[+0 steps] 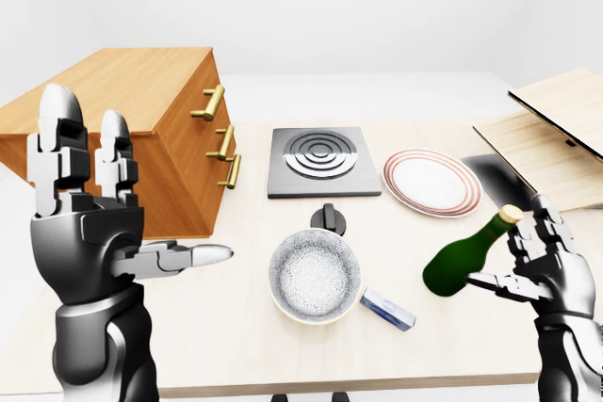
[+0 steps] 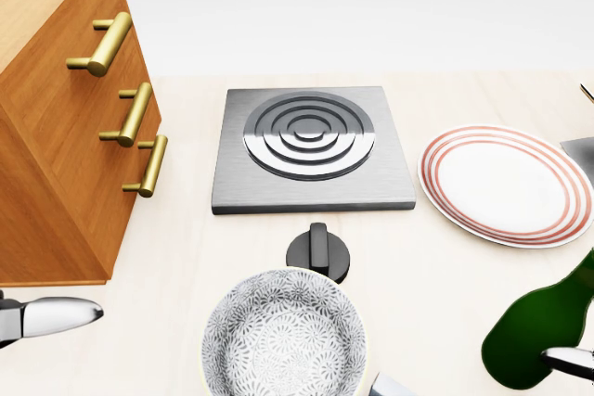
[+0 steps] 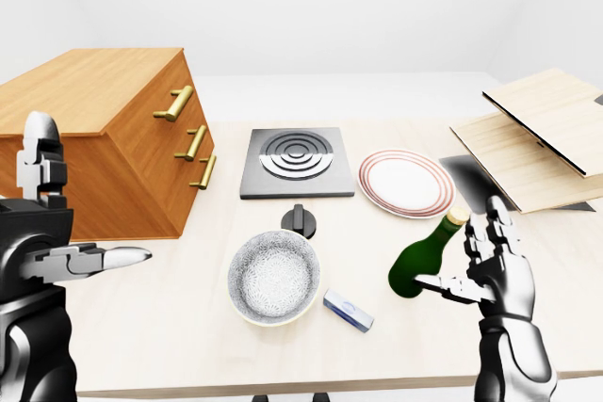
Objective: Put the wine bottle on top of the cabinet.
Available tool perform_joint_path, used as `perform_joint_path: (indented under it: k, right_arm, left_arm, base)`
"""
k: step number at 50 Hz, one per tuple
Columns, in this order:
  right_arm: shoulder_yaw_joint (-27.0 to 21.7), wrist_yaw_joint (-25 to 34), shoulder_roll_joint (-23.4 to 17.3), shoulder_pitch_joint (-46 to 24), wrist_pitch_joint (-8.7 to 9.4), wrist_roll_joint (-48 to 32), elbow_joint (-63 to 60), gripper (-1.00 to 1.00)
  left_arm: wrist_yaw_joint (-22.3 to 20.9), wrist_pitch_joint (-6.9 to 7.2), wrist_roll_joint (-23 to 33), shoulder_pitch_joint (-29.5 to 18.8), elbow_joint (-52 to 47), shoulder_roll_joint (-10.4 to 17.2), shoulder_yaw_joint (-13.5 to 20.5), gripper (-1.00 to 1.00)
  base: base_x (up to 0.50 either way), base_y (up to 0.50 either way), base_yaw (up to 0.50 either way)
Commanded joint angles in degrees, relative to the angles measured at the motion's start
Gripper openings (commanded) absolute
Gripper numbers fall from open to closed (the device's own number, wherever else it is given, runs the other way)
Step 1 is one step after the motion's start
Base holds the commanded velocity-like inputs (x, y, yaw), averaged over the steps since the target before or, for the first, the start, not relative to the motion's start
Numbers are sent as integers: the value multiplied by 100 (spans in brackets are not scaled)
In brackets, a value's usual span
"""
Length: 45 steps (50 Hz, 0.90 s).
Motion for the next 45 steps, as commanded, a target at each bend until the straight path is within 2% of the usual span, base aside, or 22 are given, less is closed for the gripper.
perform_joint_path:
  k: [1,11,21,38,39,40,45]
  right_arm:
    - [281,-170,-234,-220,0,17,538,100]
    - [534,-262,-284,-272,0,-174,572,100]
    - [732,-354,-397,-515,0,-338,535,100]
    - [722,-279,-467,-533,0,-321,945,100]
    - [714,-262,-475,-535,0,-305,968,67]
    - [698,-249,-465,-527,0,-248,934,-98]
    - [720,-215,-345,-392,0,-158,705,-100]
  left_arm:
    - [-17,0,36,30,146,-20,-30,100]
    - [-49,0,65,82,387,-47,-59,100]
    - [-57,0,-30,94,405,-15,58,100]
    - [-47,0,-67,61,563,19,106,100]
    - [-42,0,-72,54,576,22,114,100]
    - [-35,0,-67,49,587,25,114,100]
    - [-45,0,-22,93,607,6,72,100]
  base:
    - [0,0,0]
    - [0,0,0]
    - [0,0,0]
    - [0,0,0]
    - [0,0,0]
    - [0,0,0]
    - [0,0,0]
